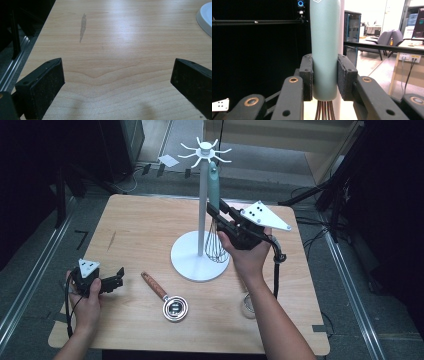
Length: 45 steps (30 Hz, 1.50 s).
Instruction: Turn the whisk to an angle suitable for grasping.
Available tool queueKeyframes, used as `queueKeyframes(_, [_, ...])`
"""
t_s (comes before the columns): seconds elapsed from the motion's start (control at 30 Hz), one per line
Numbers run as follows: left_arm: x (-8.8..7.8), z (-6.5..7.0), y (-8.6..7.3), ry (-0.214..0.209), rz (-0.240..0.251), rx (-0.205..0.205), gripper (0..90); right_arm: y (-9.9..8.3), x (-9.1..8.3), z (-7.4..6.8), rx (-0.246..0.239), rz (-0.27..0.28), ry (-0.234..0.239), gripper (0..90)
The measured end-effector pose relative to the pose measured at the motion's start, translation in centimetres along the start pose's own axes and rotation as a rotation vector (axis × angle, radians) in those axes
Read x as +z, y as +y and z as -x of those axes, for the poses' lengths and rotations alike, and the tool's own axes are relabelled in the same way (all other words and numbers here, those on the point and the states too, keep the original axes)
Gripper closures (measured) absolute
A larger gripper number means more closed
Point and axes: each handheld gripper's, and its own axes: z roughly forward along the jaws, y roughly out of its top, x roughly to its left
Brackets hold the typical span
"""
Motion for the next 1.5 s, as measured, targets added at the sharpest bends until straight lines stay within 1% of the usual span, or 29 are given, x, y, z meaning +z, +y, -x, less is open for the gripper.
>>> queueKeyframes(0.1, [0.0, 0.0, 0.0, 0.0, 0.0, 0.0, 0.0, 0.0, 0.0, 0.2, 0.002, -0.001, 0.009, 68.8])
queueKeyframes(0.17, [0.0, 0.0, 0.0, 0.0, 0.0, 0.0, 0.0, 0.1, -0.1, 0.3, 0.007, 0.005, 0.012, 63.6])
queueKeyframes(0.27, [0.0, 0.0, 0.0, 0.002, 0.001, -0.002, 0.0, 0.4, -0.2, 0.5, 0.015, 0.016, 0.015, 63.0])
queueKeyframes(0.33, [0.0, 0.0, 0.0, 0.001, 0.0, -0.001, 0.0, 0.6, -0.3, 0.7, 0.017, 0.015, 0.009, 66.3])
queueKeyframes(0.43, [0.0, 0.0, 0.0, 0.002, 0.0, -0.002, 0.0, 0.9, -0.5, 0.8, 0.016, 0.014, 0.011, 77.9])
queueKeyframes(0.5, [0.0, 0.0, 0.0, 0.002, 0.001, -0.002, 0.0, 1.2, -0.5, 0.8, 0.0, 0.019, 0.005, 85.7])
queueKeyframes(0.57, [0.0, 0.0, 0.0, 0.002, -0.001, 0.0, 0.0, 1.6, -0.5, 0.9, -0.013, 0.03, 0.002, 90.0])
queueKeyframes(0.67, [0.0, 0.0, 0.0, 0.002, -0.001, 0.001, 0.0, 2.5, -0.4, 1.0, -0.025, 0.048, -0.005, 90.0])
queueKeyframes(0.73, [0.0, 0.0, 0.0, 0.002, 0.0, 0.001, 0.0, 3.1, -0.3, 1.0, -0.046, 0.069, -0.03, 90.0])
queueKeyframes(0.83, [0.0, 0.0, 0.0, 0.002, 0.0, 0.0, 0.0, 3.8, -0.2, 1.5, -0.048, 0.087, -0.051, 90.0])
queueKeyframes(0.97, [0.0, 0.0, 0.0, 0.001, 0.0, 0.0, 0.0, 4.7, 0.3, 2.2, -0.05, 0.094, -0.075, 90.0])
queueKeyframes(1.17, [0.0, 0.0, 0.0, 0.001, 0.001, -0.002, 0.0, 5.6, 0.9, 3.1, -0.05, 0.107, -0.113, 90.0])
queueKeyframes(1.27, [0.0, 0.0, 0.0, 0.001, -0.001, -0.001, 0.0, 5.8, 1.2, 3.5, -0.043, 0.115, -0.123, 90.0])
queueKeyframes(1.37, [0.0, 0.0, 0.0, 0.0, -0.002, 0.0, 0.0, 6.0, 1.2, 3.6, -0.041, 0.14, -0.118, 90.0])
queueKeyframes(1.5, [0.0, 0.0, 0.0, 0.0, -0.002, 0.0, 0.0, 6.4, 1.2, 3.3, -0.07, 0.149, -0.104, 90.0])
